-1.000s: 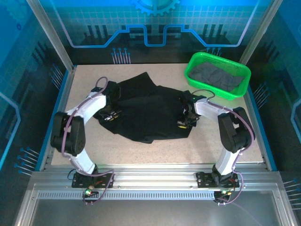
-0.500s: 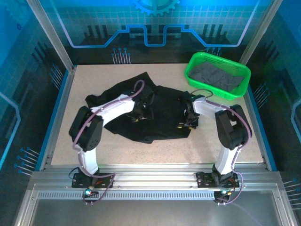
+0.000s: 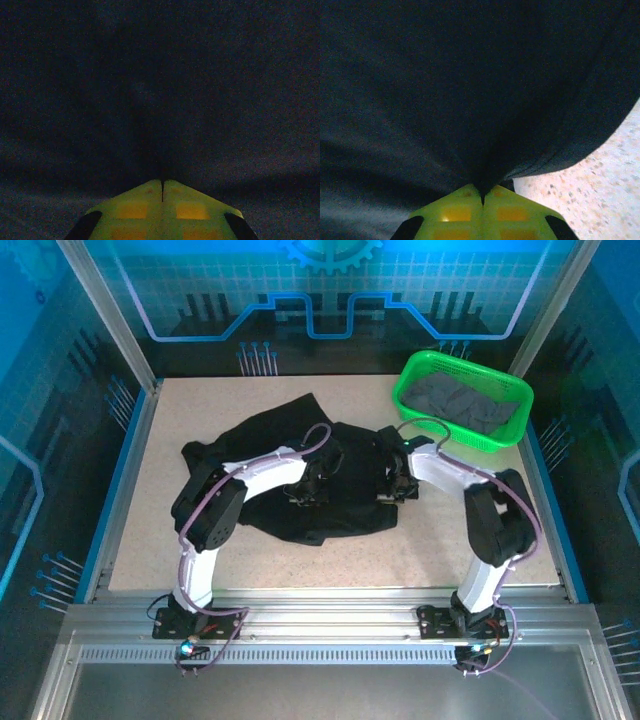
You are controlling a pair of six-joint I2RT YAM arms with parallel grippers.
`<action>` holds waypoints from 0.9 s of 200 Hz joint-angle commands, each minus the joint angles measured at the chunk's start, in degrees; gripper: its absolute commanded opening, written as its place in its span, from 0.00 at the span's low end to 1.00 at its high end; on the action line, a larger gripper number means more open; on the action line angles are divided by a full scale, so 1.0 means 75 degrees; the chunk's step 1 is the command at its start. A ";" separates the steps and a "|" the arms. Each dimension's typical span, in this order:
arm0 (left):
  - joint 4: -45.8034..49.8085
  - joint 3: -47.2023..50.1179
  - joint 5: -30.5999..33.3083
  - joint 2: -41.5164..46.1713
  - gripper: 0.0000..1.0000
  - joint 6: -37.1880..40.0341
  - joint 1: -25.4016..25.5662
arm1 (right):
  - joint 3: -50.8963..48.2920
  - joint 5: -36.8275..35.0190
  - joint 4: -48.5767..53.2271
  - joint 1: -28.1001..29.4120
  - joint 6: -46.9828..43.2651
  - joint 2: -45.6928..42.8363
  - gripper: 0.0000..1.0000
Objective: Fold and stack the t-shirts
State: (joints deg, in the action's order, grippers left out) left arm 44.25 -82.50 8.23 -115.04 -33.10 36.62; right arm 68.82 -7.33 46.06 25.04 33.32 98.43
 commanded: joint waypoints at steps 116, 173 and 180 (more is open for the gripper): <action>0.0113 0.0852 -0.0146 0.3809 0.00 -0.0929 -0.0120 | 0.1160 -0.0191 0.1578 0.0037 -0.0338 -0.3377 0.00; -0.0665 0.0826 -0.0510 0.3636 0.00 -0.1137 -0.0878 | 0.1941 0.0000 0.0494 -0.0611 -0.0663 -0.2297 0.00; -0.0831 0.0721 -0.0546 0.3380 0.00 -0.1100 -0.1007 | 0.2117 0.0007 0.0291 -0.0734 -0.0692 -0.1862 0.00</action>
State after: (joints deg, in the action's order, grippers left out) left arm 39.66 -75.96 4.16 -85.41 -40.29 33.12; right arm 80.95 -5.87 53.49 23.33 30.33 76.05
